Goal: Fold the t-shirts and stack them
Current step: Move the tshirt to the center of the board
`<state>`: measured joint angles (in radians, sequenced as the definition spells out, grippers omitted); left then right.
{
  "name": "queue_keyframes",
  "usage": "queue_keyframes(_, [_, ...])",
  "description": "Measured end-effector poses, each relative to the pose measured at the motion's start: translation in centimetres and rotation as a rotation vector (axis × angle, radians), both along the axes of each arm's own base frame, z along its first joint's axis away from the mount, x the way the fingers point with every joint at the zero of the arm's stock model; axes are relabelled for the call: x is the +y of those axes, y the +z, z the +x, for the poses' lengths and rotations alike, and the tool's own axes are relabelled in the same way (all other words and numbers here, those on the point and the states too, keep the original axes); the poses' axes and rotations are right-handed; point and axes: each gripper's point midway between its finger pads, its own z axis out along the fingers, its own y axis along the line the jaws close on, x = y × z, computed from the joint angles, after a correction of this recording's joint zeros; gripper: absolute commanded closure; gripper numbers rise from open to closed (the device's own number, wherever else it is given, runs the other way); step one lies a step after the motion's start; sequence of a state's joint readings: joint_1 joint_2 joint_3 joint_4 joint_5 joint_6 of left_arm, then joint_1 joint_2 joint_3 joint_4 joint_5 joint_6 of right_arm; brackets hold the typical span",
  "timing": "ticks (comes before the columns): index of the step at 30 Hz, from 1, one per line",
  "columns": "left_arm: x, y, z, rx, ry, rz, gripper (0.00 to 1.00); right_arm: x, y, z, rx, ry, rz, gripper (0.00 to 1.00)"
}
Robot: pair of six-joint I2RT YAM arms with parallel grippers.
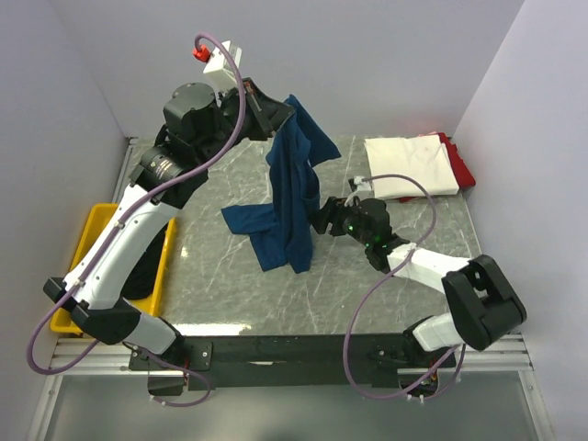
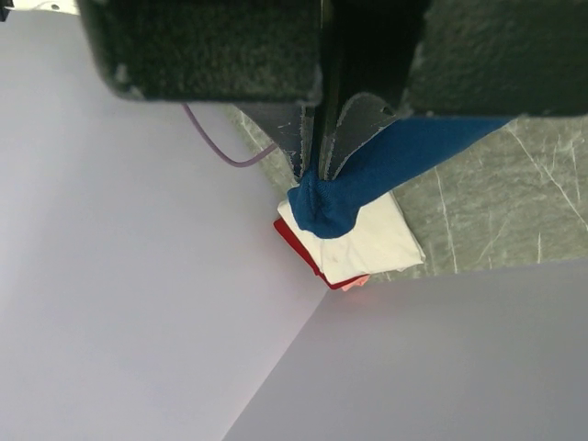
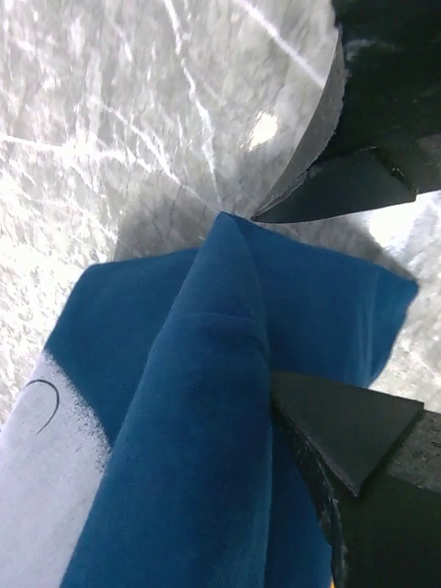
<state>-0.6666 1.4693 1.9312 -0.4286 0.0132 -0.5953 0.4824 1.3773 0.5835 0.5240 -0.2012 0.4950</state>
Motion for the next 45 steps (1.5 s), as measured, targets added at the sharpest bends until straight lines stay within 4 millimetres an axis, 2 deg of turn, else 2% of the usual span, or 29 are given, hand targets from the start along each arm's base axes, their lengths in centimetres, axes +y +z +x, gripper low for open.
queue_keyframes(6, [0.2, 0.0, -0.2, 0.001, 0.003, 0.001, 1.00, 1.2, 0.0, 0.8, -0.054, -0.009, -0.005, 0.30])
queue_keyframes(10, [0.6, 0.5, -0.8, -0.008, 0.003, -0.006, 1.00, 1.0, 0.1, 1.9, -0.082, -0.049, -0.007, 0.34])
queue_keyframes(14, [0.9, 0.9, -1.1, -0.015, 0.003, -0.011, 1.00, 1.6, 0.9, 3.5, -0.110, -0.058, 0.003, 0.52])
queue_keyframes(15, [1.0, 1.0, -1.2, -0.017, 0.003, -0.011, 1.00, 1.8, 1.2, 3.8, -0.119, -0.059, 0.009, 0.61])
queue_keyframes(17, [1.0, 1.0, -1.2, -0.019, 0.003, -0.009, 1.00, 2.0, 1.8, 4.2, -0.136, -0.059, 0.018, 0.72])
queue_keyframes(18, [1.0, 0.9, -1.2, -0.018, 0.003, -0.008, 1.00, 2.1, 2.1, 4.2, -0.142, -0.059, 0.021, 0.85])
queue_keyframes(20, [1.0, 0.7, -1.2, -0.016, 0.003, -0.002, 1.00, 2.1, 2.4, 4.4, -0.150, -0.063, 0.025, 0.96])
queue_keyframes(21, [1.0, 0.6, -1.1, -0.013, 0.003, 0.000, 1.00, 2.1, 2.6, 4.5, -0.154, -0.065, 0.025, 1.00])
queue_keyframes(25, [1.3, 0.3, -0.9, -0.006, 0.027, 0.008, 1.00, 1.5, 3.7, 4.2, -0.169, -0.082, 0.018, 1.00])
queue_keyframes(27, [1.5, 0.3, -0.7, -0.009, 0.042, 0.012, 1.00, 0.8, 5.2, 3.6, -0.188, -0.099, 0.021, 1.00])
queue_keyframes(32, [1.9, 0.3, -0.3, -0.014, 0.068, 0.021, 1.00, -2.2, 10.4, 0.5, -0.283, -0.159, 0.065, 1.00])
queue_keyframes(36, [2.2, 0.3, -0.1, -0.017, 0.092, 0.026, 1.00, -4.5, 12.7, -1.8, -0.304, -0.208, 0.075, 1.00])
queue_keyframes(39, [2.4, 0.1, 0.5, -0.014, 0.114, 0.031, 1.00, -6.3, 13.4, -3.7, -0.288, -0.246, 0.064, 1.00])
queue_keyframes(42, [2.4, -0.3, 2.3, -0.012, 0.135, 0.033, 1.00, -8.0, 13.5, -5.4, -0.239, -0.285, 0.033, 1.00])
queue_keyframes(45, [2.1, -1.7, 6.9, 0.003, 0.157, 0.036, 1.00, -9.6, 13.7, -6.6, -0.192, -0.323, -0.002, 1.00])
